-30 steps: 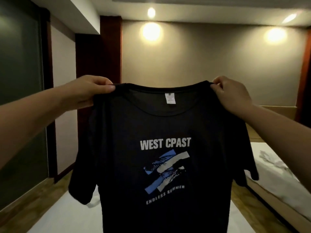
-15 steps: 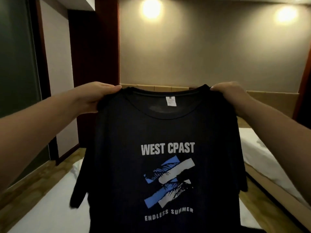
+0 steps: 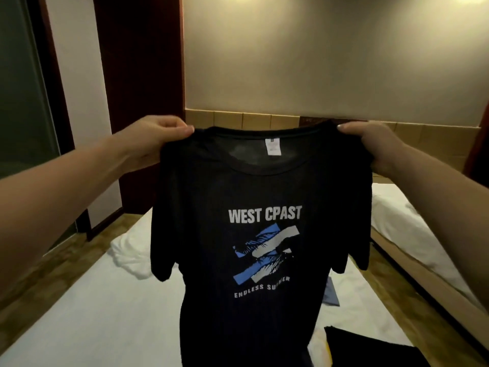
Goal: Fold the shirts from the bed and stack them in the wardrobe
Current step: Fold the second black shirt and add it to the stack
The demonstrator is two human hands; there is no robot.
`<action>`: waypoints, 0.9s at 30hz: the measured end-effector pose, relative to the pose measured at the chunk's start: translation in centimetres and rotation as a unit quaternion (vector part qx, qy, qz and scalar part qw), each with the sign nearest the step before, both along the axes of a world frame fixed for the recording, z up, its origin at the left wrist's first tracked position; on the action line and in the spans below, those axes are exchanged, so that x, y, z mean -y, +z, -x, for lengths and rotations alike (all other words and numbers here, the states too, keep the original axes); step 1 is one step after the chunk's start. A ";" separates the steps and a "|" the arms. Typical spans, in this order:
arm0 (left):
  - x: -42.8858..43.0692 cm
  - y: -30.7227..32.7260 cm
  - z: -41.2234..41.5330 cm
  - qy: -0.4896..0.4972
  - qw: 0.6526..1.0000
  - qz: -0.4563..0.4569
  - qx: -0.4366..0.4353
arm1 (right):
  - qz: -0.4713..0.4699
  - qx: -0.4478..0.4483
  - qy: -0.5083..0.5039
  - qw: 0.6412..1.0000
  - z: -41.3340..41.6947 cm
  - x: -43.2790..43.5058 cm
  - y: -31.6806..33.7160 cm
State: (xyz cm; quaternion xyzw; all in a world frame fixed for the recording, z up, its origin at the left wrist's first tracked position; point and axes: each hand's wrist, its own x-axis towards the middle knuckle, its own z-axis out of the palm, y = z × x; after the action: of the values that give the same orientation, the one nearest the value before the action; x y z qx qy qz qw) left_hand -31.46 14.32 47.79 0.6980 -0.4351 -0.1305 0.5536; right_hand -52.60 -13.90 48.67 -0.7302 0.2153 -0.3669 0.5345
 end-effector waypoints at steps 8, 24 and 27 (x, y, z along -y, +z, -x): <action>2.5 -12.8 3.8 0.079 0.938 -0.032 -0.335 | -0.309 -0.065 -0.002 0.949 -1.1 -3.4 -12.3; 2.7 -22.5 17.7 0.237 0.969 0.068 -0.023 | -0.187 0.051 -0.026 0.981 0.1 -20.0 -23.9; 2.3 -22.5 18.0 0.239 0.968 0.072 0.006 | -0.211 0.063 -0.006 0.976 0.0 -20.3 -24.0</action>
State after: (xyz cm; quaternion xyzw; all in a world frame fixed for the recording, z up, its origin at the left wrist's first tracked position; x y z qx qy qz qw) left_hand -49.47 12.06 25.28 0.7408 -0.2672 0.0420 0.6149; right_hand -52.61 6.37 24.64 -0.5755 0.2577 -0.3616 0.6868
